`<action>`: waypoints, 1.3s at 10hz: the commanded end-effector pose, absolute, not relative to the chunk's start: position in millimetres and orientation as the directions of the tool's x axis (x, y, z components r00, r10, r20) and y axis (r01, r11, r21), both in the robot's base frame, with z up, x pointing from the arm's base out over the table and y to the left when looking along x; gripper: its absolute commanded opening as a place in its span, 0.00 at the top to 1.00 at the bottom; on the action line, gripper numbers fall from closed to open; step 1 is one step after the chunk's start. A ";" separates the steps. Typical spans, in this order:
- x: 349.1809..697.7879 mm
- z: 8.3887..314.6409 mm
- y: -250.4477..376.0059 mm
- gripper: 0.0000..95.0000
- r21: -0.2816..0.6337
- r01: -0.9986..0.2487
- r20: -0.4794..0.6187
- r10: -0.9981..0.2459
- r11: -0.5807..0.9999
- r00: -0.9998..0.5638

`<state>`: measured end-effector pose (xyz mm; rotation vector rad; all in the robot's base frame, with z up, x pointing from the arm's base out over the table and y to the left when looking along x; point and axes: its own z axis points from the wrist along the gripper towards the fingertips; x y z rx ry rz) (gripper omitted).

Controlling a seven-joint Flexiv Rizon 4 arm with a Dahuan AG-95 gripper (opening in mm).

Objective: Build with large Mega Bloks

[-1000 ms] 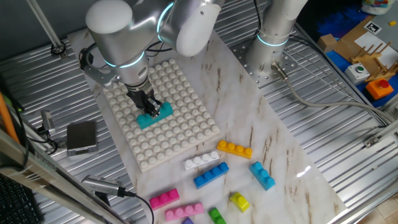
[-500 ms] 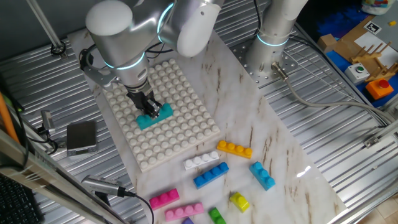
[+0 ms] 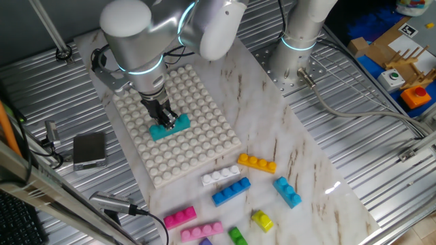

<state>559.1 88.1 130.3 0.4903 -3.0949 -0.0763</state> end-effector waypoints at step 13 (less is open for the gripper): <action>559.1 117.0 73.8 1.00 0.066 -0.347 -0.010 -0.347 0.936 -0.938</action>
